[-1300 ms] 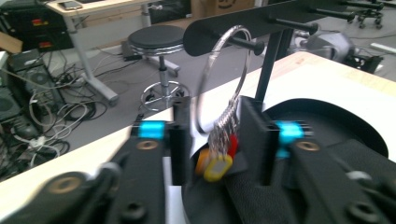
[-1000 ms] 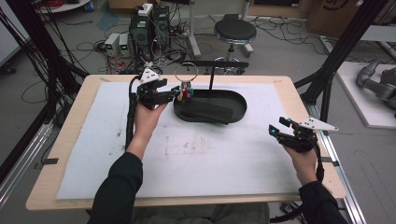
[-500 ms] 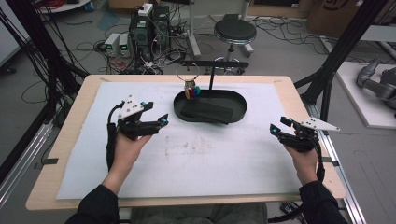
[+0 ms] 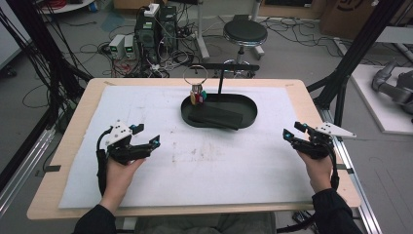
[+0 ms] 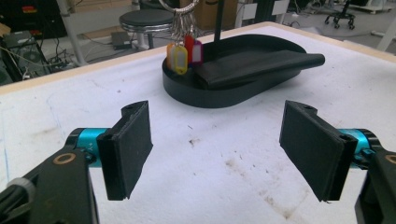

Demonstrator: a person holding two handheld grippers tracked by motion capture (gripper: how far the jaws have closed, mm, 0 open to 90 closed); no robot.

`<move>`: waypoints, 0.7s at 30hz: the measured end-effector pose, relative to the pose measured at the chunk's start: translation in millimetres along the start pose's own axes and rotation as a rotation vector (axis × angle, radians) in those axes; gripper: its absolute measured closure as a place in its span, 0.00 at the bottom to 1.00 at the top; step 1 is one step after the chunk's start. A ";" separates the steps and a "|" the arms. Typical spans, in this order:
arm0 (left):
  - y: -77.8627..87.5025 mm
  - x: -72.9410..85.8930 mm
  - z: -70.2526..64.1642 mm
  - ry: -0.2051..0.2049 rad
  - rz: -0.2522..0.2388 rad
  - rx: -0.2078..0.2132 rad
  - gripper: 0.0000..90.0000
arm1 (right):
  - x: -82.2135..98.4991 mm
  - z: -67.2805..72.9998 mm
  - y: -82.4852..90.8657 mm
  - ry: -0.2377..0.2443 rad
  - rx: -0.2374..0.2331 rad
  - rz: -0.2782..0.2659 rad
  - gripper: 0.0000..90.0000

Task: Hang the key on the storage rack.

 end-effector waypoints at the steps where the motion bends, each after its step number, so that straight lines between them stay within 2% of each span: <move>1: 0.7 0.5 0.2 -0.006 -0.004 -0.006 0.28 | 0.2 -0.1 0.3 -0.002 0.007 0.001 0.41; 5: 4.8 -0.9 1.2 -0.019 -0.025 -0.017 0.28 | 2.5 2.9 1.8 0.012 0.023 0.012 0.41; 9: 8.0 -0.8 2.3 -0.032 -0.038 -0.030 0.28 | 2.6 5.9 3.1 0.020 0.019 0.004 0.41; 13: 8.3 2.7 3.0 -0.011 -0.050 -0.038 0.28 | 3.3 5.6 3.7 0.016 0.013 0.003 0.40; 21: 1.3 9.8 5.6 -0.017 -0.025 -0.059 0.28 | 5.4 4.9 2.8 0.026 0.015 0.016 0.40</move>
Point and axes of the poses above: each handheld gripper's, and its own axes: y roughly backward along the jaws, x roughly out of its underside, z roughly to its left, the point moved 5 cm from there along -y, roughly forward along the jaws, and after that the axes turned 1 degree about -x, right-handed, at the moved point
